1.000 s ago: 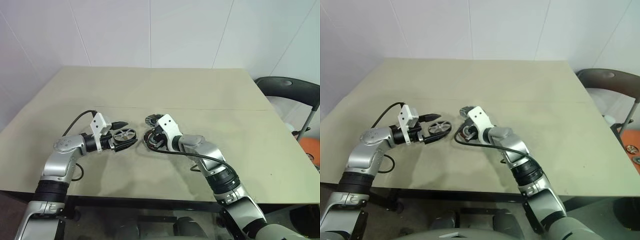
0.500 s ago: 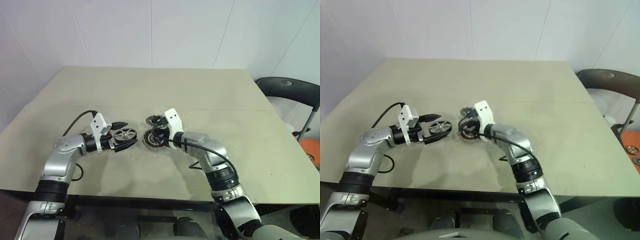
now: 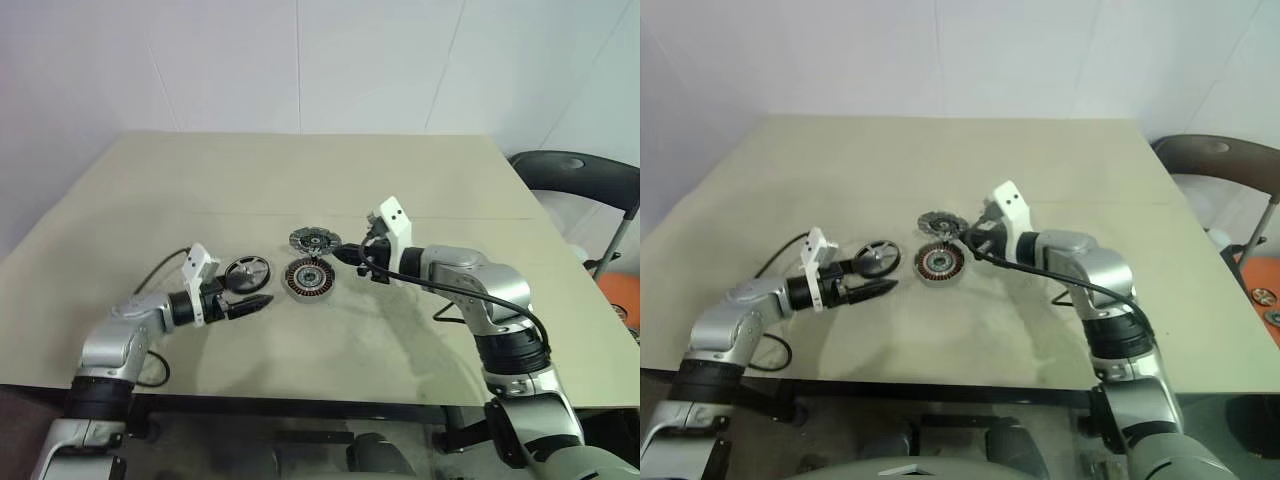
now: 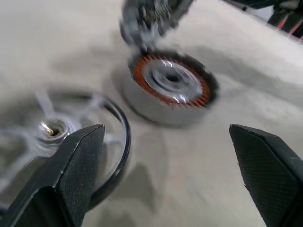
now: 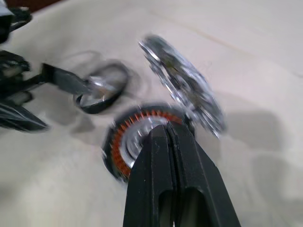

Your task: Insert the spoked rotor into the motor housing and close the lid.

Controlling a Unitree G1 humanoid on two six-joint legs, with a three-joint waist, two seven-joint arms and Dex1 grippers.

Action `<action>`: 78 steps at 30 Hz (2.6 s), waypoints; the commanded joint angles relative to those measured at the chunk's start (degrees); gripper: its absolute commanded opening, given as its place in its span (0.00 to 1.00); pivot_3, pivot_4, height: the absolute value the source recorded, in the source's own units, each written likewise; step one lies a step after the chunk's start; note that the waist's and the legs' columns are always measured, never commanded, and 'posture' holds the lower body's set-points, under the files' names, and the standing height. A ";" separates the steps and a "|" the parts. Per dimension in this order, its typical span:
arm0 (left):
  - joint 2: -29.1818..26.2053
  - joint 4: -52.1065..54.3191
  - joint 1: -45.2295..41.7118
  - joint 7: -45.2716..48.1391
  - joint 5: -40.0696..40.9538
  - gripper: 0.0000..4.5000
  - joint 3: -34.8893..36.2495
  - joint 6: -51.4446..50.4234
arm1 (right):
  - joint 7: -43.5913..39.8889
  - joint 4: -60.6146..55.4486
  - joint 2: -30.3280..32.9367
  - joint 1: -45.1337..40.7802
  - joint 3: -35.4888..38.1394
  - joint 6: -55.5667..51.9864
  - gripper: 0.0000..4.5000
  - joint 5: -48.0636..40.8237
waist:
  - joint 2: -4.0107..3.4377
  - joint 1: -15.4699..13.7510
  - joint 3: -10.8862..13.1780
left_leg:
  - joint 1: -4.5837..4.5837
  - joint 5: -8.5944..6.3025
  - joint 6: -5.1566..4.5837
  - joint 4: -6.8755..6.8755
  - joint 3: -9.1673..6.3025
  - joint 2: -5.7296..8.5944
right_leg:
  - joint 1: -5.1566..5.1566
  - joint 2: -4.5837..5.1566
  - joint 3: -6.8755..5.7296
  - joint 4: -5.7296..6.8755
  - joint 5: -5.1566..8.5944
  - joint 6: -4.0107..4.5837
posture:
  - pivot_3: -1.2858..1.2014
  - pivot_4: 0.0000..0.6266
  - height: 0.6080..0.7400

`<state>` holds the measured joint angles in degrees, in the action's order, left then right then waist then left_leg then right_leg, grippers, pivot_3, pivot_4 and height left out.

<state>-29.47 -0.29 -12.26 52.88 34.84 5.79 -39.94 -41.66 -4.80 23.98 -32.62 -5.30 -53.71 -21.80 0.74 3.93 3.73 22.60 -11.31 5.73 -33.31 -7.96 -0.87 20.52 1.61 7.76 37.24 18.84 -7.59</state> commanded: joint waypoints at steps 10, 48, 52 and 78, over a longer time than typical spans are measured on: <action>10.28 7.02 -3.31 -27.80 25.92 1.00 22.22 -20.61 | -3.24 3.34 2.92 -1.30 -0.12 4.90 0.01 0.32 | 0.07 -0.04 -0.02 | -0.09 0.00 0.01 -0.07 0.01 0.00 | -0.10 -0.02 0.00 0.00 0.00 0.00 | 0.52 0.00 1.00; 6.21 -13.90 -8.68 -56.87 49.66 1.00 23.90 -31.23 | -1.16 3.79 4.08 1.97 0.54 5.70 0.01 1.72 | 0.11 -0.05 -0.04 | -0.06 0.01 0.05 -0.17 0.03 0.05 | -0.12 0.00 0.00 -0.08 -0.01 0.02 | 0.52 0.00 1.00; 6.91 -16.37 -10.44 -55.71 47.33 1.00 22.91 -30.46 | -0.17 2.40 4.10 3.01 0.72 4.99 0.01 1.53 | 0.10 -0.06 -0.04 | -0.06 0.02 0.05 -0.16 0.03 0.05 | -0.11 0.00 0.00 -0.07 -0.01 0.02 | 0.52 0.00 1.00; 3.88 -25.77 -11.82 -33.98 35.72 0.14 23.38 -32.20 | -2.60 -0.66 7.46 5.20 4.28 4.52 0.00 -1.61 | 0.09 0.01 -0.07 | -0.05 0.04 0.10 -0.03 0.05 0.05 | -0.07 0.00 -0.01 -0.09 -0.01 0.02 | 0.52 0.00 1.00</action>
<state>-24.80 -26.96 -23.41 16.47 70.44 28.49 -71.24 -43.00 -2.54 30.34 -26.90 -3.47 -49.63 -21.75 0.83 3.95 3.65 22.56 -11.27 5.82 -33.30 -7.91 -0.81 20.47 1.61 7.75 37.13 18.83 -7.57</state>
